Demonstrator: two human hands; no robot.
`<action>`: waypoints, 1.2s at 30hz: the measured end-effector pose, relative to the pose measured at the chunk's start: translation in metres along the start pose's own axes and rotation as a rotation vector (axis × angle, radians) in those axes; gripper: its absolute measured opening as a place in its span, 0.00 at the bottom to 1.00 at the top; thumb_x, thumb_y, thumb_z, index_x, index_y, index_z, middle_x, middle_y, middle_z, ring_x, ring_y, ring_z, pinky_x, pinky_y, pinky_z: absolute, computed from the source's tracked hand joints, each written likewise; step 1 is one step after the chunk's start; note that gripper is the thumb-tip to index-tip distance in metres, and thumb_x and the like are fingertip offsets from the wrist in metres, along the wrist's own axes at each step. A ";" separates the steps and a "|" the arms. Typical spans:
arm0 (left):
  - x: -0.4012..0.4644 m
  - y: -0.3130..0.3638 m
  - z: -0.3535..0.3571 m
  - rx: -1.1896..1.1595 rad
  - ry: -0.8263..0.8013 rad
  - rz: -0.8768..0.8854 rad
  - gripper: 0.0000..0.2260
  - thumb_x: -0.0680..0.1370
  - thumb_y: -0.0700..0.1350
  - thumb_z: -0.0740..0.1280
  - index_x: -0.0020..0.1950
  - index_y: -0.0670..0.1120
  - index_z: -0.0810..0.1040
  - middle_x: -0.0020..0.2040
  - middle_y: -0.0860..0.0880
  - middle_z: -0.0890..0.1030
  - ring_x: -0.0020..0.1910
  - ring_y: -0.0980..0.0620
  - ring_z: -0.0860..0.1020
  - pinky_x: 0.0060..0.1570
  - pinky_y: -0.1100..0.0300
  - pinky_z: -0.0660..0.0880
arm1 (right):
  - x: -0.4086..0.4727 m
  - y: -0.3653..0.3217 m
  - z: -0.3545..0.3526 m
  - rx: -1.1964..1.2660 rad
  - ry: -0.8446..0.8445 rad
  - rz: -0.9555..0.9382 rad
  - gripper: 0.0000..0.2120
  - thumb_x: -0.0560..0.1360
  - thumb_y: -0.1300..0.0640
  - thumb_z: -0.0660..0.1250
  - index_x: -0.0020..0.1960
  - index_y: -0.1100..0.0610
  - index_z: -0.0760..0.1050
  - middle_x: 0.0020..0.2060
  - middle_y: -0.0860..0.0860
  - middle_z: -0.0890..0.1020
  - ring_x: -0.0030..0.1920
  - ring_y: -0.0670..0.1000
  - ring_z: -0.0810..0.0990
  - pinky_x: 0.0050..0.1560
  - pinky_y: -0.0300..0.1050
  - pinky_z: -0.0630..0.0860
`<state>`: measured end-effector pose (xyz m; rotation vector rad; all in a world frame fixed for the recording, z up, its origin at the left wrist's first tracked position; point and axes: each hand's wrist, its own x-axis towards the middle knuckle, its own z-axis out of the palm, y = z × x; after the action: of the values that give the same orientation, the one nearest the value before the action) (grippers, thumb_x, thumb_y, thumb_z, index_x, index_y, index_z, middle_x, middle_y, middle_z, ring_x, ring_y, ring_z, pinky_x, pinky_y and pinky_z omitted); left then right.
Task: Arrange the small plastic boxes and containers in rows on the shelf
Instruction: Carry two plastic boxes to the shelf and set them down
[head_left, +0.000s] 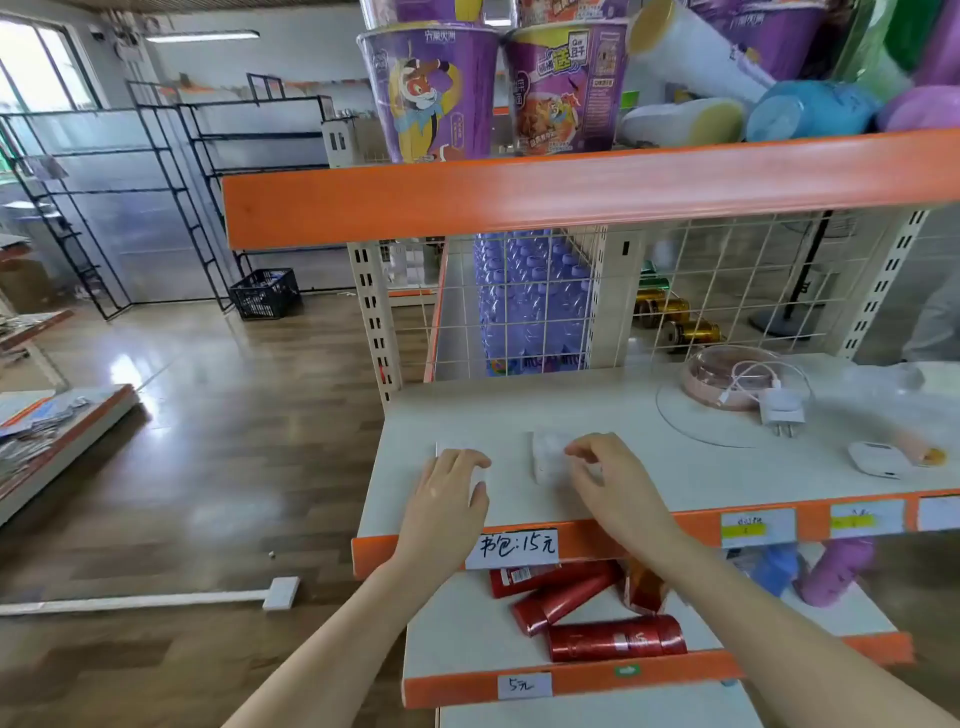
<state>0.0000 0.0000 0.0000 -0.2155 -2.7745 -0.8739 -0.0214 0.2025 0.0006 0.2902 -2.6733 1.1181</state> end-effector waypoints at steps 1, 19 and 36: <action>0.005 -0.001 0.003 0.048 0.022 0.013 0.13 0.79 0.43 0.59 0.64 0.48 0.70 0.63 0.51 0.71 0.62 0.52 0.66 0.59 0.64 0.62 | 0.005 0.001 0.006 -0.049 0.016 0.008 0.11 0.76 0.59 0.63 0.59 0.56 0.74 0.55 0.51 0.74 0.58 0.51 0.72 0.58 0.41 0.68; 0.027 -0.011 0.025 0.230 0.103 -0.191 0.25 0.76 0.49 0.60 0.72 0.47 0.61 0.67 0.48 0.69 0.66 0.48 0.66 0.63 0.56 0.62 | 0.024 -0.004 0.030 -0.388 -0.038 0.123 0.27 0.73 0.47 0.62 0.69 0.54 0.63 0.66 0.53 0.68 0.63 0.54 0.67 0.61 0.48 0.64; -0.031 0.034 0.007 0.285 0.527 -0.154 0.21 0.72 0.48 0.70 0.62 0.45 0.72 0.60 0.45 0.75 0.58 0.45 0.74 0.57 0.53 0.70 | -0.002 -0.019 0.004 0.154 0.009 -0.192 0.30 0.71 0.61 0.69 0.70 0.59 0.62 0.66 0.52 0.68 0.66 0.49 0.65 0.64 0.34 0.58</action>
<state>0.0353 0.0293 0.0045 0.2464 -2.3909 -0.4654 -0.0152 0.1867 0.0105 0.5542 -2.4922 1.2611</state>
